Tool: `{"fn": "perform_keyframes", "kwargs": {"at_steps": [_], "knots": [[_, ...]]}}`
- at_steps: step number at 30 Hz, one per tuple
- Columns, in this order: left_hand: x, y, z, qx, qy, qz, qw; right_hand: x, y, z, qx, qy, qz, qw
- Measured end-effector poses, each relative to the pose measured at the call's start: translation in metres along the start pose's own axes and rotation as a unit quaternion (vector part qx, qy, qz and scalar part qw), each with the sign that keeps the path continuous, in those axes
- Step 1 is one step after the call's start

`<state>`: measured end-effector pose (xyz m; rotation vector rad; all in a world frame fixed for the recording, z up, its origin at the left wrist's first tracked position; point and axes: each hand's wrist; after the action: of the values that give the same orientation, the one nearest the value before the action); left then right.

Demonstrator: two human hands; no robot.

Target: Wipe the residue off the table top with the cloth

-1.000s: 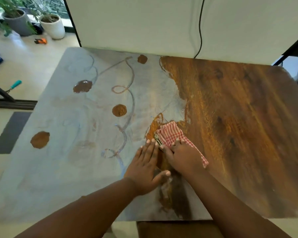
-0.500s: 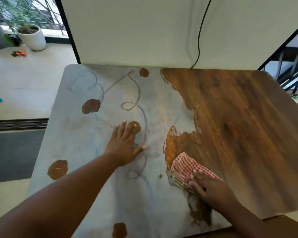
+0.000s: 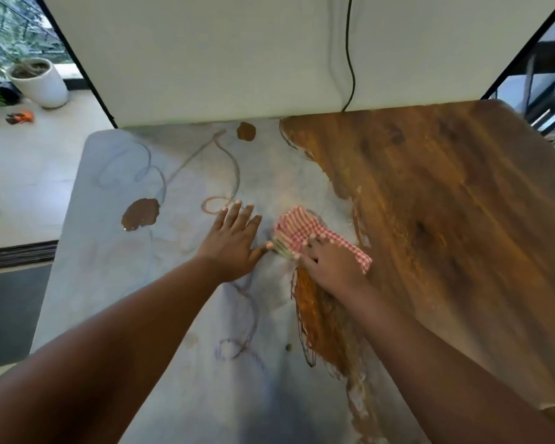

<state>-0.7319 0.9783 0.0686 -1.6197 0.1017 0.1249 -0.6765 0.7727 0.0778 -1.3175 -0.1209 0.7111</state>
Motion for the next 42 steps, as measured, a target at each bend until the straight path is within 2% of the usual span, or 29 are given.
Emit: {"fn": "perform_keyframes", "kwargs": {"at_steps": [5,7,11,14,19,24,27,31,35,38,42], "knots": [[0.014,-0.006,0.003,-0.003,0.005,0.007,1.000,-0.062,0.015,-0.034,0.026,-0.077,0.047,0.996],[0.019,-0.006,0.007,-0.002,0.003,0.006,1.000,-0.062,0.011,-0.061,0.026,-0.054,0.048,0.997],[0.031,-0.003,0.017,-0.007,0.004,0.007,1.000,-0.020,-0.003,-0.093,0.016,0.029,-0.008,0.999],[0.048,0.001,0.026,-0.018,0.007,0.008,1.000,0.021,-0.015,-0.076,0.013,0.066,-0.019,0.998],[0.085,0.003,0.035,-0.020,0.003,0.010,1.000,0.069,-0.008,-0.025,0.003,0.063,-0.039,0.997],[0.127,-0.001,0.047,-0.017,0.015,0.001,1.000,0.016,0.005,-0.003,0.011,-0.036,-0.013,0.999],[0.148,0.003,0.050,-0.031,0.012,-0.003,0.999,-0.006,0.002,-0.026,0.021,-0.020,-0.014,0.999],[0.155,0.016,0.050,-0.076,0.015,-0.024,0.997,0.044,-0.014,-0.062,-0.009,0.045,-0.087,0.995],[0.160,0.015,0.054,-0.086,0.019,-0.039,0.995,0.127,-0.032,-0.047,-0.022,0.068,-0.077,0.994],[0.158,0.015,0.054,-0.093,0.024,-0.053,0.994,0.133,-0.029,-0.024,-0.011,0.034,-0.073,0.997],[0.159,0.018,0.056,-0.099,0.025,-0.063,0.993,0.054,-0.016,-0.030,-0.012,-0.059,-0.039,0.997]]}}
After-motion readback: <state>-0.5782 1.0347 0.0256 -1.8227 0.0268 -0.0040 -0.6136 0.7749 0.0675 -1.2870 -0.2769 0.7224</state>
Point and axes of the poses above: each hand's wrist, its own x-axis towards the middle knuckle, its own y-axis out of the palm, z = x × y
